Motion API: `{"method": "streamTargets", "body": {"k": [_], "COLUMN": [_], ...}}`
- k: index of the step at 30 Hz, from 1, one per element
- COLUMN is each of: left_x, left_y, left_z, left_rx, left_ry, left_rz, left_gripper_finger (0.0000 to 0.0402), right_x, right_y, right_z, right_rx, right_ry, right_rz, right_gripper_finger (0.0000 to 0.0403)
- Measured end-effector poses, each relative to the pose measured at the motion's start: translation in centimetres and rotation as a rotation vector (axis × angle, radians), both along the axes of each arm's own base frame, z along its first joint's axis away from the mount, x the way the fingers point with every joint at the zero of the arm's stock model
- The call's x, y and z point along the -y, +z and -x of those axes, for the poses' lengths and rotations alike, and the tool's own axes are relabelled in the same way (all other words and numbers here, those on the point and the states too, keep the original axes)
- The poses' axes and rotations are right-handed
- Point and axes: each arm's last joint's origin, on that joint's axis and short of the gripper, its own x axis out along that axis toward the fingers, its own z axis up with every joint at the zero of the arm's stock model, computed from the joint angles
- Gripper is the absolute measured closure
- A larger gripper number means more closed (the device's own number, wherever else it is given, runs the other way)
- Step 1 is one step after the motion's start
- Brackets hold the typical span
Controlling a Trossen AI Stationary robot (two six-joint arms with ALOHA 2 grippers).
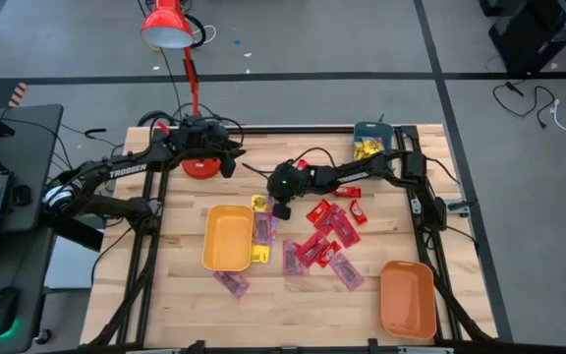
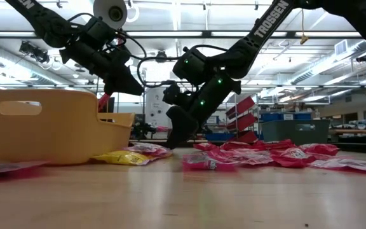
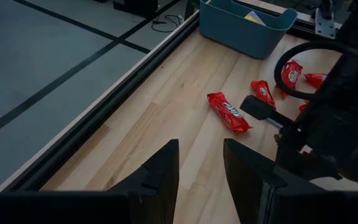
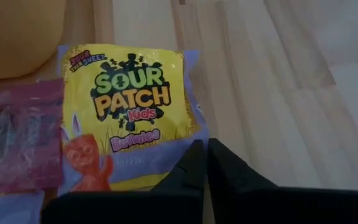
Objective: Sort candy
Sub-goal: Put the yellow candy pack into the blue bin
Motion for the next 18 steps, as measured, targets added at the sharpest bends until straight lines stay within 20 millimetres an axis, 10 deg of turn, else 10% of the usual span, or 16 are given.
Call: {"method": "streamTargets", "body": {"k": [18], "left_x": [0.5], "left_y": [0.0], "left_z": [-0.4], "left_rx": [0.010], "left_ry": [-0.012], "left_rz": [0.025], "left_gripper_finger": [0.0273], "right_x": [-1.3], "right_y": [4.2], "right_z": [0.5], "right_rx": [-0.005], "right_ry": [-0.042], "right_rz": [0.291], "right_gripper_finger": [0.0403]}}
